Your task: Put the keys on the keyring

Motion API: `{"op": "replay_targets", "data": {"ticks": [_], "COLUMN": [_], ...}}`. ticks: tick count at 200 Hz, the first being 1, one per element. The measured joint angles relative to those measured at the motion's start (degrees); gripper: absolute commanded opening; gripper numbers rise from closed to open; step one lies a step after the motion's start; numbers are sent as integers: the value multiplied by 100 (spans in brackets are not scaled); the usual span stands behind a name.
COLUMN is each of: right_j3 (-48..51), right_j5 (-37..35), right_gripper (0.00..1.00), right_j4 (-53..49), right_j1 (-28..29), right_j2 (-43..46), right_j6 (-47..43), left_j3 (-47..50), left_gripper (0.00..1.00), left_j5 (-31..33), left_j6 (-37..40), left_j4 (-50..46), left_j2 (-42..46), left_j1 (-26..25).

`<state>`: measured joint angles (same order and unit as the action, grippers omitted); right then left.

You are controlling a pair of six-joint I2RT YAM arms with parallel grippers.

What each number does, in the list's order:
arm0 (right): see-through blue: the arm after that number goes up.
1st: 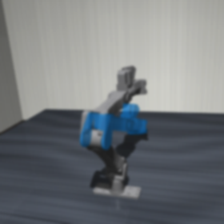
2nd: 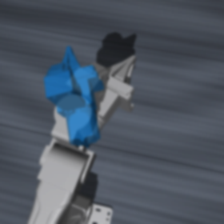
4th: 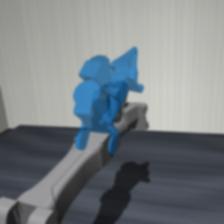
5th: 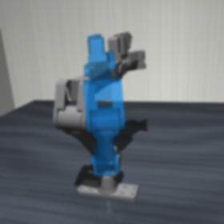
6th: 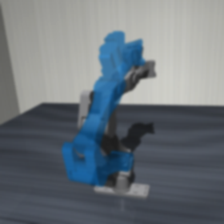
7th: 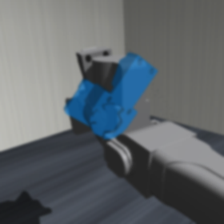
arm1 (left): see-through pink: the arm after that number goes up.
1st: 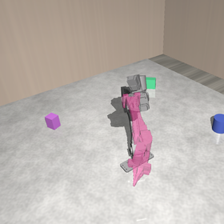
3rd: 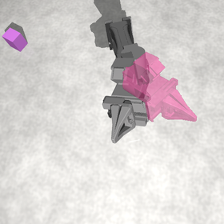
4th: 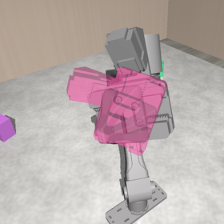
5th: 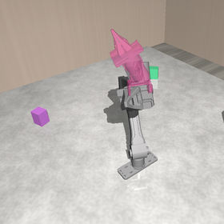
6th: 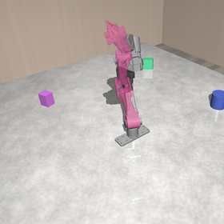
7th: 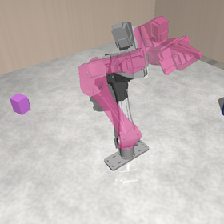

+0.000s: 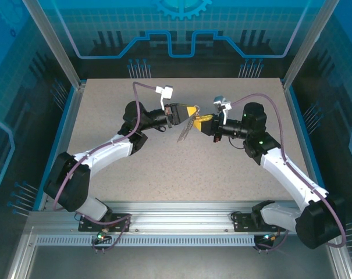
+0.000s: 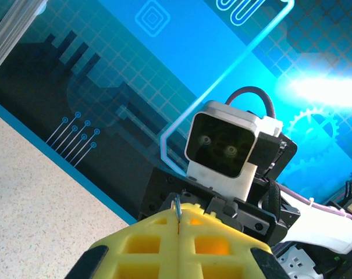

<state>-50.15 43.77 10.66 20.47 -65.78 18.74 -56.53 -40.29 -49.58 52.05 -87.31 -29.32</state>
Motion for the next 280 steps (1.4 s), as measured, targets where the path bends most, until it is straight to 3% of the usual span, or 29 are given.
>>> {"op": "replay_targets", "data": {"ticks": [135,164,189,280], "right_j3": [-175,-197,-55,846], "right_j5": [-245,-306,-286,-573], "right_gripper": [0,28,41,49], "right_j4": [-247,-391,-608,-505], "right_j1": [306,315,295,-442], "right_j2": [-199,-203,-101,1320], "right_j6": [-247,-365,-382,330], "left_j3": [2,2,2,2], "left_gripper": [0,0,0,0], "left_j5": [-155,-133,-83,-68], "left_j6": [42,42,42,61], "left_j4": [-221,-216,-155,11], "left_j2": [7,7,37,90], "left_j1": [48,50,50,50]}}
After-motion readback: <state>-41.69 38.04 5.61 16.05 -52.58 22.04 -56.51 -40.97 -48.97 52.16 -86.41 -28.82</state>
